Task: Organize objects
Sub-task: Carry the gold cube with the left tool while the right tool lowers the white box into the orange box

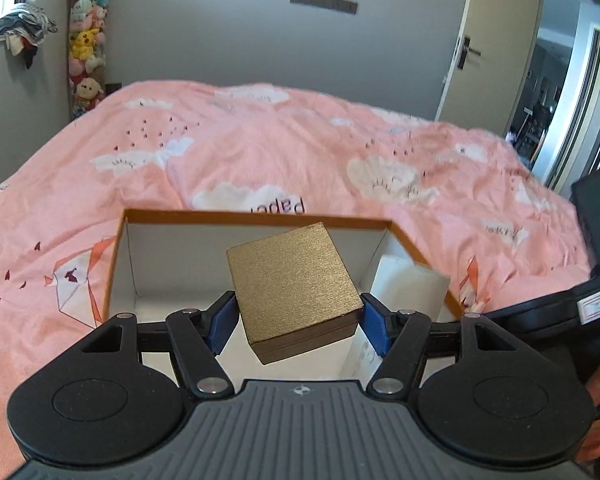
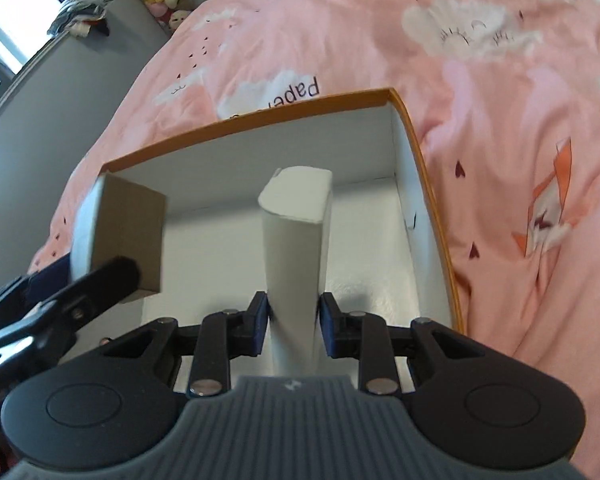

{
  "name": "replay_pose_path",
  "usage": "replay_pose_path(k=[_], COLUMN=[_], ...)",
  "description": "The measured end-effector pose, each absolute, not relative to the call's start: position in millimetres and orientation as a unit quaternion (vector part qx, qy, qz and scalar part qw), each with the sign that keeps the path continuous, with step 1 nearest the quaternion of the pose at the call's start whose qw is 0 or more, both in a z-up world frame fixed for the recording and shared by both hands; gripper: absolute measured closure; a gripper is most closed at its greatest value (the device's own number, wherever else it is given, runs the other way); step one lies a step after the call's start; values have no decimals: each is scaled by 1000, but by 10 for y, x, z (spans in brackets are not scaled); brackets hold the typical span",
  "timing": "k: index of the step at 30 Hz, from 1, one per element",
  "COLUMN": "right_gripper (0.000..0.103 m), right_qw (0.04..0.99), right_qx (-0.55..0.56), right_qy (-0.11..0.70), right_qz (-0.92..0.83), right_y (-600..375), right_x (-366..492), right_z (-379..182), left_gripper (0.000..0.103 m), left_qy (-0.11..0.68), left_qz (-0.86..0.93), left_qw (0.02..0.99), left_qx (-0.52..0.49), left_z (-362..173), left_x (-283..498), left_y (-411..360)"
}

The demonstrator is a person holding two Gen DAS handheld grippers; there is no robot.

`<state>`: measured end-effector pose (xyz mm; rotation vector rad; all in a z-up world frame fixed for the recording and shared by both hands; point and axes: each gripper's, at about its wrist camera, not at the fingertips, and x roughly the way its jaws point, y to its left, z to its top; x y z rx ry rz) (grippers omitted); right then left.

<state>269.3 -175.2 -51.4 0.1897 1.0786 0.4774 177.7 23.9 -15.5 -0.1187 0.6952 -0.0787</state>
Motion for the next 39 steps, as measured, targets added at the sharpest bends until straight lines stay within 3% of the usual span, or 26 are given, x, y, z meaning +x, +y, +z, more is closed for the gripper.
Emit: replay_pose_path(k=[5, 10, 16, 21, 39], right_gripper=[74, 74, 74, 72, 76], right_qw=[825, 782, 791, 790, 794], right_qx=[82, 114, 39, 41, -221], right_qy=[508, 559, 569, 570, 515], right_qz=[232, 249, 224, 219, 234], right_y=[-1634, -1577, -1399, -1443, -1256], right_x=[2844, 3116, 3223, 3313, 3259], right_z=[-528, -656, -784, -834, -744], left_gripper=[28, 28, 28, 28, 28], left_qy=[365, 379, 398, 411, 454], left_qz=[-41, -39, -39, -48, -54], left_qw=[928, 922, 915, 907, 886], left_qx=[-55, -70, -60, -73, -82], left_z=[-239, -281, -322, -377, -513], left_x=[1852, 1888, 1970, 2031, 2097], left_y=[249, 326, 329, 348, 381])
